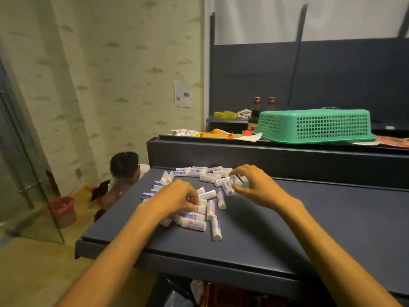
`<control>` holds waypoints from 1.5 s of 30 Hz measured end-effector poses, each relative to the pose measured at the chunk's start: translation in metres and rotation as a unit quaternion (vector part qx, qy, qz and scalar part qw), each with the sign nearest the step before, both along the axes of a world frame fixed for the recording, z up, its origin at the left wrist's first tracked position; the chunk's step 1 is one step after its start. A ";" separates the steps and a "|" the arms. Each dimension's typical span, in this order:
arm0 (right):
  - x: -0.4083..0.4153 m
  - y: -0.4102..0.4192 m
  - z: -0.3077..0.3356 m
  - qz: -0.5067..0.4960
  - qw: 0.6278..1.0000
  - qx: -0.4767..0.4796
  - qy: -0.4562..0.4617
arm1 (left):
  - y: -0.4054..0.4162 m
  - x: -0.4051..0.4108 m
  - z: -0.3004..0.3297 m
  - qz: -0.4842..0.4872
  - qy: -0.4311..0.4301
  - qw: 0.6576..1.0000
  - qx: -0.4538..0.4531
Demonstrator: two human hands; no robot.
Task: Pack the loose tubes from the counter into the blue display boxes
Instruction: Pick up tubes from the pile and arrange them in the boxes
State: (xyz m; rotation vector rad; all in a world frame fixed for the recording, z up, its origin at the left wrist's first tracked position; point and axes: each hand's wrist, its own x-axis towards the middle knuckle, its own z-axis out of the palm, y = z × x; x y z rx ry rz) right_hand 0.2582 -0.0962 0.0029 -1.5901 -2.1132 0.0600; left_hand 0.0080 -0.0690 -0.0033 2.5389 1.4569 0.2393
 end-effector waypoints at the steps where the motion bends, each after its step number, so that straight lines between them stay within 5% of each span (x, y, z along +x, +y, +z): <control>1: -0.002 -0.001 0.000 -0.012 1.000 0.001 -0.001 | 0.004 -0.001 -0.001 -0.017 0.007 1.000 -0.004; 7: -0.008 -0.012 -0.010 -0.077 0.997 -0.002 0.009 | 0.018 -0.004 -0.010 -0.089 -0.004 0.996 0.014; 22: -0.029 0.013 -0.012 -0.109 0.992 -0.065 -0.028 | 0.035 -0.011 0.009 -0.101 -0.303 0.947 0.032; 29: -0.032 0.042 -0.007 -0.095 0.992 -0.075 -0.041 | 0.053 -0.008 0.007 -0.100 -0.298 0.946 0.076; 38: -0.041 0.064 -0.020 -0.155 0.958 -0.056 -0.235 | 0.063 -0.004 0.004 -0.122 -0.298 0.942 0.099; 41: -0.041 0.066 -0.018 -0.154 0.966 -0.070 -0.195 | 0.065 -0.006 0.001 -0.123 -0.297 0.942 0.098; 45: -0.035 0.061 -0.011 -0.136 0.985 -0.102 -0.015 | 0.064 -0.008 -0.001 -0.120 -0.297 0.941 0.106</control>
